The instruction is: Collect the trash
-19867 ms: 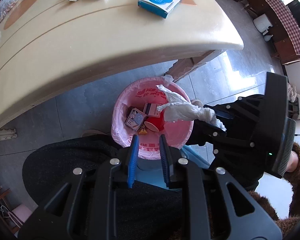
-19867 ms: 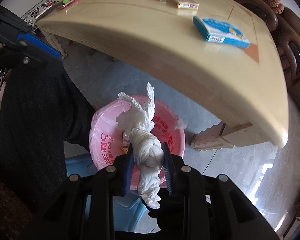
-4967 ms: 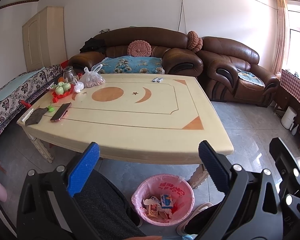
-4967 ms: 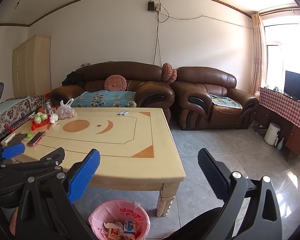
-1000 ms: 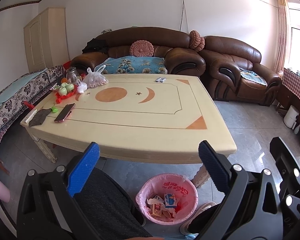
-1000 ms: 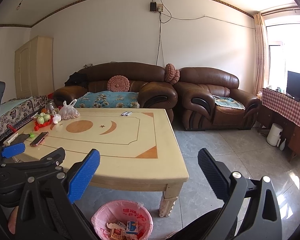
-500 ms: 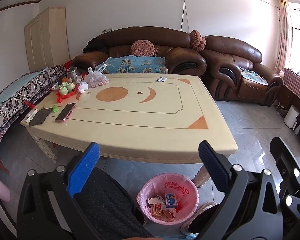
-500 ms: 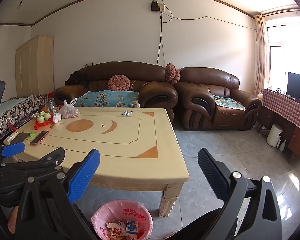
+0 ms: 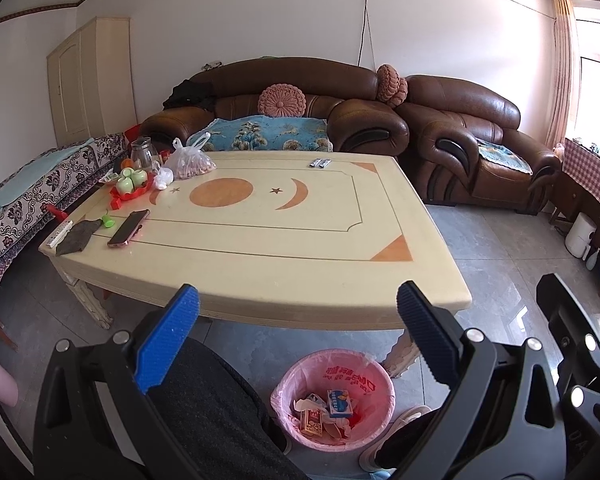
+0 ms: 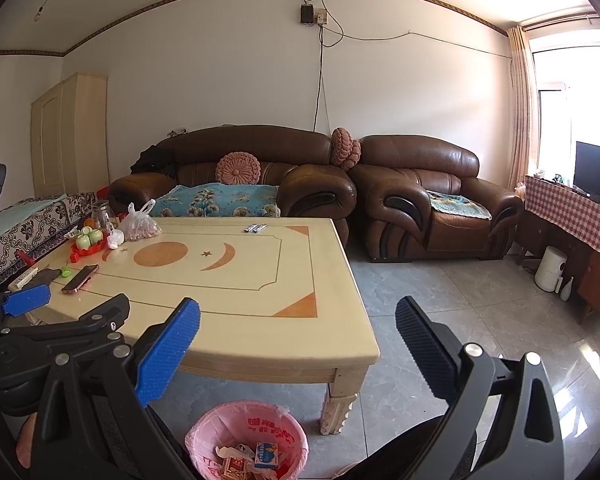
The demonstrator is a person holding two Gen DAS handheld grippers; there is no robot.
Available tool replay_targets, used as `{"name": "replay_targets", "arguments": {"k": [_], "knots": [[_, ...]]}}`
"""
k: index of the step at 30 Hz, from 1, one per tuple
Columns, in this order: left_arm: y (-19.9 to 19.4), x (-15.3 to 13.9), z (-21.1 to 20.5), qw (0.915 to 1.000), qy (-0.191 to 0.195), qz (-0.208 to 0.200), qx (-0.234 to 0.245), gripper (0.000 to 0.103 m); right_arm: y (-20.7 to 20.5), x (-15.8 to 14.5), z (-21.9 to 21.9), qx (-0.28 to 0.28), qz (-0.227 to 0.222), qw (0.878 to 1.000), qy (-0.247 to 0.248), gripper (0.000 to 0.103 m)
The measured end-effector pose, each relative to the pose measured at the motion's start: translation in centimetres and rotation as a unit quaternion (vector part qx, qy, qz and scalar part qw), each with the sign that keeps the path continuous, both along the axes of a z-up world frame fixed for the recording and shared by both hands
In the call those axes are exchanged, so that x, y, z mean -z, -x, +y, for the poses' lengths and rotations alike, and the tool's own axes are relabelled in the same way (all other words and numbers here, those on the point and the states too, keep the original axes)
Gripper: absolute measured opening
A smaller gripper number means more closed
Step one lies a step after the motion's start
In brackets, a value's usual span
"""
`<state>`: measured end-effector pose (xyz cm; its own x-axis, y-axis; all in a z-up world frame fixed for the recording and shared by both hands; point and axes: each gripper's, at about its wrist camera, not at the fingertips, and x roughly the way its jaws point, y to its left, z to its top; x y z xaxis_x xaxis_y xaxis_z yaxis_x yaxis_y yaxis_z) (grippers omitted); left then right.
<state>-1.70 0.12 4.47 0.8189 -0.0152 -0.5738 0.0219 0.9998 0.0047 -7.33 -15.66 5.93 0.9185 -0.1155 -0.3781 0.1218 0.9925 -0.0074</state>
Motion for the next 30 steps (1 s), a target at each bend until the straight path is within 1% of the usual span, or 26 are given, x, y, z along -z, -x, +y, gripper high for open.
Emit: {"name": "replay_targets", "arguments": {"k": [30], "knots": [[0.15, -0.13, 0.28, 1.0000, -0.001, 0.000, -0.004, 0.097, 0.13, -0.03, 0.02, 0.000, -0.001, 1.000, 0.001, 0.096]]}}
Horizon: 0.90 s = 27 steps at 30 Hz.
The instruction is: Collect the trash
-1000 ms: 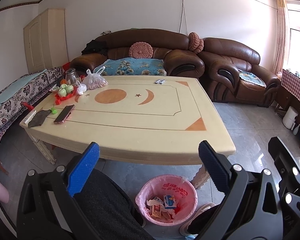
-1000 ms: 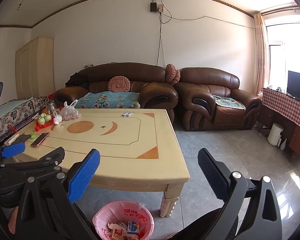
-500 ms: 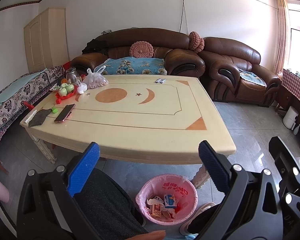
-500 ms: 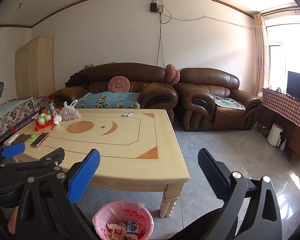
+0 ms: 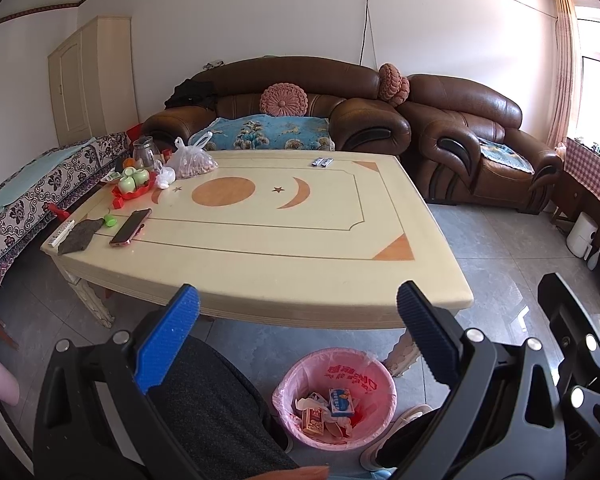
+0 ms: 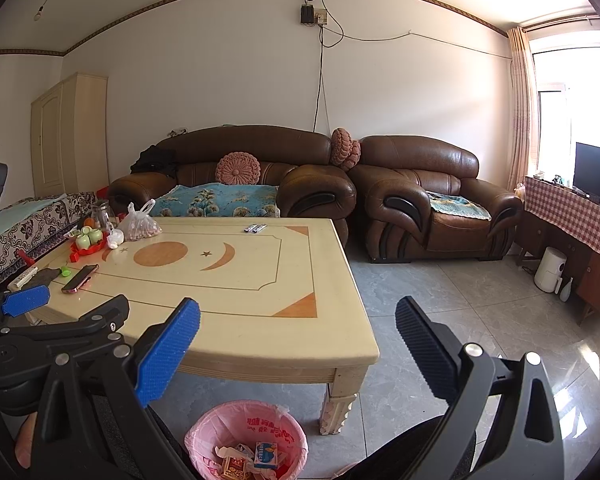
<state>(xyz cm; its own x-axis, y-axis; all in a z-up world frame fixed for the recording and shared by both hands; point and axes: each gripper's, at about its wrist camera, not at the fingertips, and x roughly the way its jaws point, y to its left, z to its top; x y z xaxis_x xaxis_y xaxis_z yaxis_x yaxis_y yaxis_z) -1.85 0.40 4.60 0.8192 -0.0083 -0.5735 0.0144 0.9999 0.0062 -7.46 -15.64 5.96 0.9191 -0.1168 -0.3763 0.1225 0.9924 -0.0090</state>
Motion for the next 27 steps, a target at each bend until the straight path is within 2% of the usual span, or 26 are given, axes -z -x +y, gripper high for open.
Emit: {"name": "replay_targets", "arguments": {"k": [17, 24, 27], "knots": [[0.05, -0.04, 0.33, 1.0000, 0.001, 0.002, 0.000, 0.097, 0.00, 0.00, 0.01, -0.001, 0.000, 1.000, 0.000, 0.096], [0.26, -0.12, 0.19, 0.9999, -0.004, -0.012, -0.006, 0.097, 0.01, -0.02, -0.11, -0.003, -0.001, 1.000, -0.003, 0.096], [0.09, -0.02, 0.25, 1.0000, 0.004, -0.001, 0.001, 0.097, 0.13, -0.04, -0.24, -0.003, -0.002, 1.000, -0.004, 0.096]]}}
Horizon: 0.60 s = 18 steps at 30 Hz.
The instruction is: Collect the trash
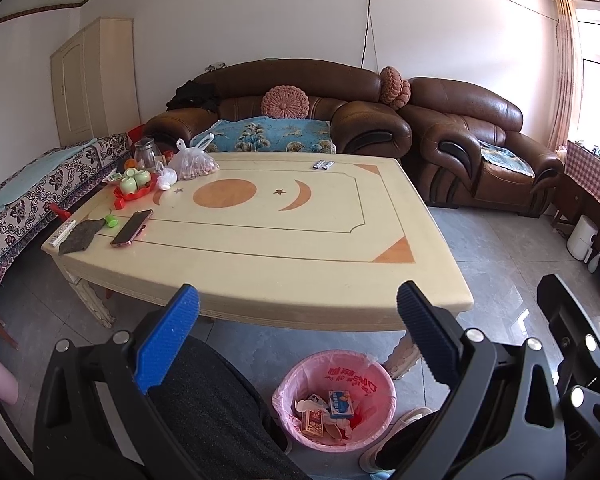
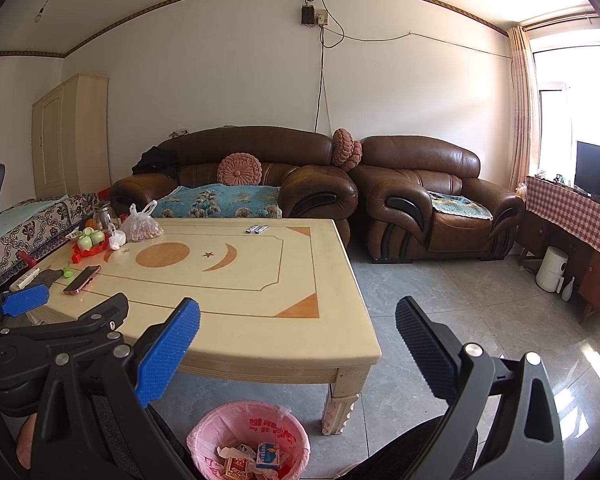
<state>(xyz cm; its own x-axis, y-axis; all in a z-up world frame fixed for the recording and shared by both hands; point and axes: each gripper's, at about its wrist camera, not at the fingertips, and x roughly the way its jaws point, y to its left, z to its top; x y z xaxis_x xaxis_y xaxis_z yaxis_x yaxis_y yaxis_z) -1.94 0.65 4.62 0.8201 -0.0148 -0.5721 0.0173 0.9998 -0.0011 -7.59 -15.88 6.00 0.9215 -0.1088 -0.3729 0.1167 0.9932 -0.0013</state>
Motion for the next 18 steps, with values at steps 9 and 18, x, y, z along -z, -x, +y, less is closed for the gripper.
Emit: {"name": "replay_targets", "arguments": {"k": [9, 18], "knots": [[-0.10, 0.16, -0.04, 1.0000, -0.001, 0.007, 0.000, 0.097, -0.10, 0.13, 0.01, 0.000, 0.003, 1.000, 0.001, 0.096], [-0.13, 0.12, -0.17, 1.0000, -0.001, 0.008, -0.001, 0.097, -0.14, 0.14, 0.04, 0.000, 0.002, 1.000, 0.002, 0.096]]}}
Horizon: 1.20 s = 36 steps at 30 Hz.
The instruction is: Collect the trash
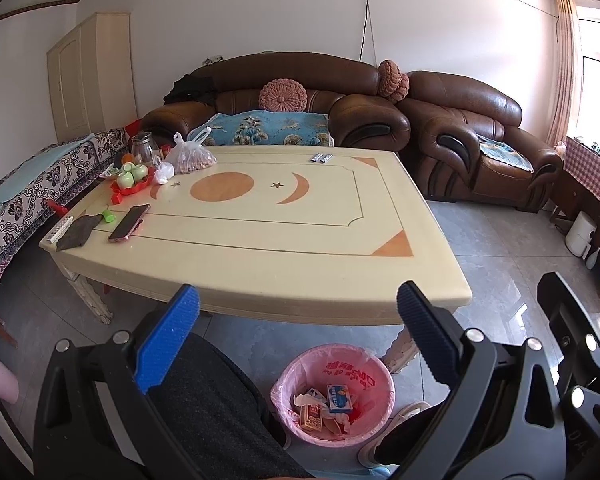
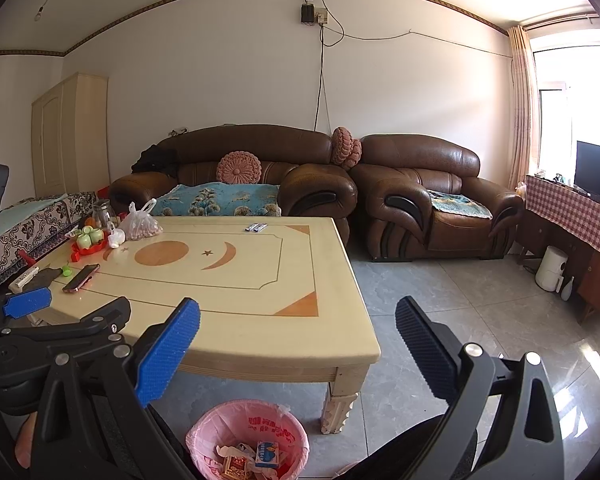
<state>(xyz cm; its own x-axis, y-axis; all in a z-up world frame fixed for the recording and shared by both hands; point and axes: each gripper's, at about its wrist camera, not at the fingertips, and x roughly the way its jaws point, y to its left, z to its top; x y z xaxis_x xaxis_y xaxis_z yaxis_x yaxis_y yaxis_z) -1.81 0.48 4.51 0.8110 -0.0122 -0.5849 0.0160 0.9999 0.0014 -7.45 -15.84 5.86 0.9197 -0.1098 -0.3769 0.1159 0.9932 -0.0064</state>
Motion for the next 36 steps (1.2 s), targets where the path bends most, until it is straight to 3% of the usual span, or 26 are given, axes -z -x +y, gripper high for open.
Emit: {"name": "replay_targets", "arguments": {"k": [36], "knots": [[0.52, -0.78, 0.13, 0.9997, -0.004, -0.021, -0.012, 0.097, 0.03, -0.24, 0.22, -0.003, -0.002, 1.000, -0.001, 0.096]]}}
